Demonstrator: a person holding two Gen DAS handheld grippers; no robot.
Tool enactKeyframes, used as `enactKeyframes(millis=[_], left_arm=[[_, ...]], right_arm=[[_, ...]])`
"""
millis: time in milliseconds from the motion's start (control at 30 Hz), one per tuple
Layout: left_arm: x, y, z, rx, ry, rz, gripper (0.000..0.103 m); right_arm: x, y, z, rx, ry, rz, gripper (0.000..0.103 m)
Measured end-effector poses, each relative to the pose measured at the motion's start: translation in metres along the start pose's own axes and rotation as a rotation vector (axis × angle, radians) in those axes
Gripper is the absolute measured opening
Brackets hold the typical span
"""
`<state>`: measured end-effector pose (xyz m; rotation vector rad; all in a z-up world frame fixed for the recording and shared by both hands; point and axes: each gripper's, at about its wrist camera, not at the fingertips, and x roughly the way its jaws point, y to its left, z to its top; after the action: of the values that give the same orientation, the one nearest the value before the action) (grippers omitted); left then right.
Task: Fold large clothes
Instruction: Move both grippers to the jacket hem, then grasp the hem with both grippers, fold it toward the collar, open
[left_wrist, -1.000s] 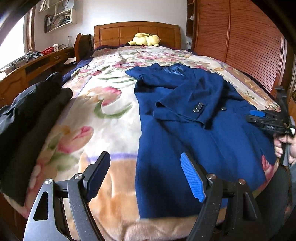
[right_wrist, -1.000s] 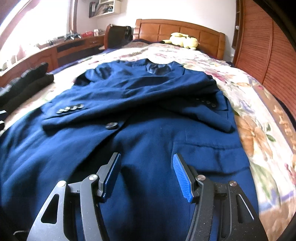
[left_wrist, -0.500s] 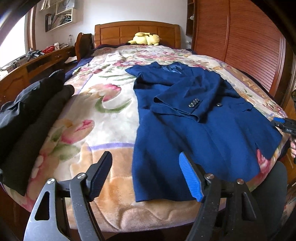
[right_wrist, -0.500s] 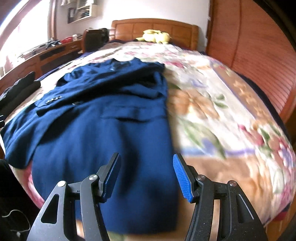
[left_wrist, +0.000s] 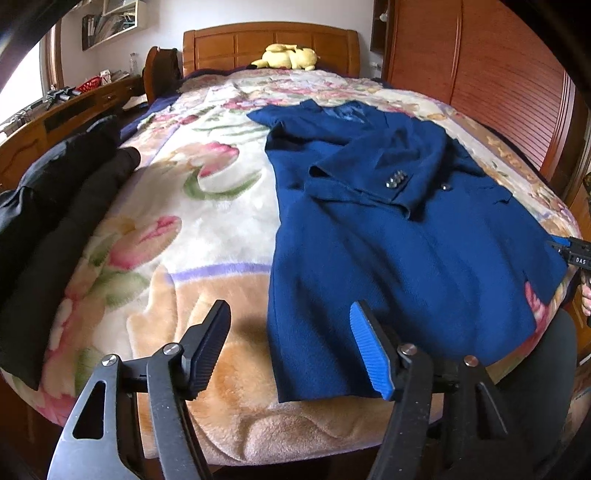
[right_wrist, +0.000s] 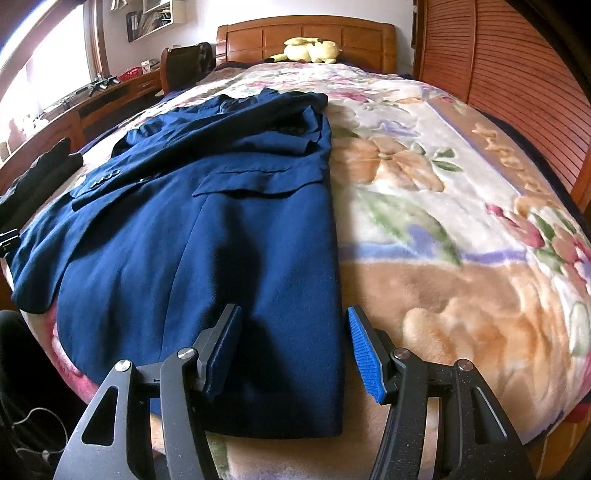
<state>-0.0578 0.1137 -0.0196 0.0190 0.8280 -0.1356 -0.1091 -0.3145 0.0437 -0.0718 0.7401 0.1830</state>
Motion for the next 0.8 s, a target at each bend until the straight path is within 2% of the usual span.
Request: enactKeyframes(millis=[133, 167, 200, 233, 300, 333, 400, 500, 800], left_arm=[[0.004, 0.001, -0.002, -0.006, 0.004, -0.008, 0.066], [0.003, 0.001, -0.002, -0.008, 0.002, -0.014, 0.063], [0.003, 0.0, -0.002, -0.009, 0.002, -0.02, 0.057], [0.004, 0.0, -0.001, -0.005, 0.005, -0.017, 0.053], [0.003, -0.001, -0.001, 0.003, 0.004, -0.02, 0.036], [0.002, -0.001, -0.001, 0.0, 0.005, -0.043, 0.031], [0.0, -0.002, -0.001, -0.003, 0.005, -0.073, 0.018], [-0.009, -0.008, -0.001, 0.013, -0.015, -0.091, 0.009], [-0.066, -0.028, -0.004, 0.041, -0.173, -0.082, 0.005]], right_arm=[[-0.001, 0.002, -0.004, 0.001, -0.002, 0.018, 0.048], [-0.001, 0.002, -0.004, -0.003, -0.001, 0.026, 0.045], [-0.002, 0.003, -0.005, -0.007, -0.004, 0.037, 0.036], [-0.003, 0.004, -0.005, -0.013, -0.006, 0.044, 0.022], [-0.003, 0.008, -0.005, -0.024, -0.008, 0.043, 0.013], [-0.003, 0.009, -0.004, -0.027, -0.011, 0.055, 0.009], [-0.005, 0.013, -0.003, -0.037, -0.022, 0.063, 0.008], [-0.011, 0.014, -0.003, -0.029, -0.062, 0.079, 0.006], [-0.052, 0.02, -0.006, -0.049, -0.153, 0.062, 0.005]])
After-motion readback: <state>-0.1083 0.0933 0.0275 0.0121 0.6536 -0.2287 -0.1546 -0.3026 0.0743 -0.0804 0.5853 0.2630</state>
